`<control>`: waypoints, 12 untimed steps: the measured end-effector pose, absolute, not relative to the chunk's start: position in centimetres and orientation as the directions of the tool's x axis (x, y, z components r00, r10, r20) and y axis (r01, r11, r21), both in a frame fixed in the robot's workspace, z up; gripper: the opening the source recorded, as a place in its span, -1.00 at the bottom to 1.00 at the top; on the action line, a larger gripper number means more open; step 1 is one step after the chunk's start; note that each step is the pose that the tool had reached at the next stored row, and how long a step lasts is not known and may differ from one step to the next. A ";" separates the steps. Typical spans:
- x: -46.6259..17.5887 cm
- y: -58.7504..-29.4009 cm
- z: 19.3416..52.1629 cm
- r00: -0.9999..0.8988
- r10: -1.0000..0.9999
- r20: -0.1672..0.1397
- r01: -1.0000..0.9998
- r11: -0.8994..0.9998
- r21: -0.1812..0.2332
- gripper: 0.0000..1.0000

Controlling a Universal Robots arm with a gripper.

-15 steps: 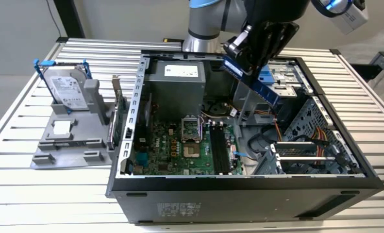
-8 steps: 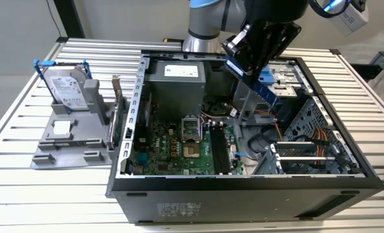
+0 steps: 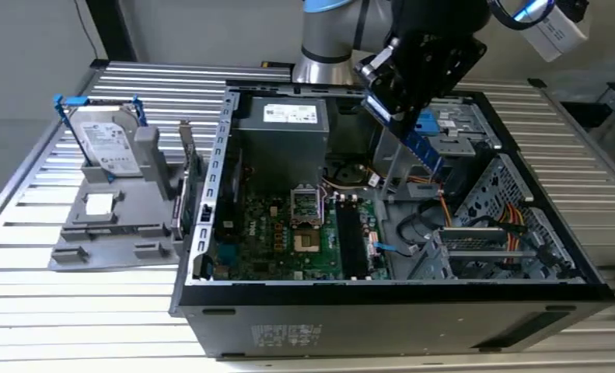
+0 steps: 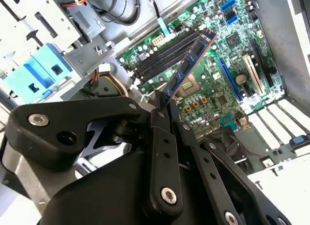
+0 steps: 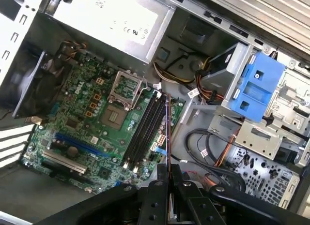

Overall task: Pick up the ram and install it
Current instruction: 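Insert the ram into the slot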

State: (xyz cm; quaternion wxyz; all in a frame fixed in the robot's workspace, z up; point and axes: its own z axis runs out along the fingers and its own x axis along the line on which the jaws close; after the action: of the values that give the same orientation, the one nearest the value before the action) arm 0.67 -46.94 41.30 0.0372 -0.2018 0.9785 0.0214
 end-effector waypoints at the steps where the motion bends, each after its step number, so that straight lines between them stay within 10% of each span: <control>1: 0.7 -46.9 41.3 -0.919 -0.386 -0.081 -0.389 0.921 0.027 -1.00; 12: 0.7 -46.9 41.3 -0.951 -0.298 -0.081 -0.301 0.953 0.027 -1.00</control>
State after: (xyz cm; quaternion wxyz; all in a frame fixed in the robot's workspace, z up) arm 0.67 -46.94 41.30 0.0383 -0.1518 0.9875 0.0195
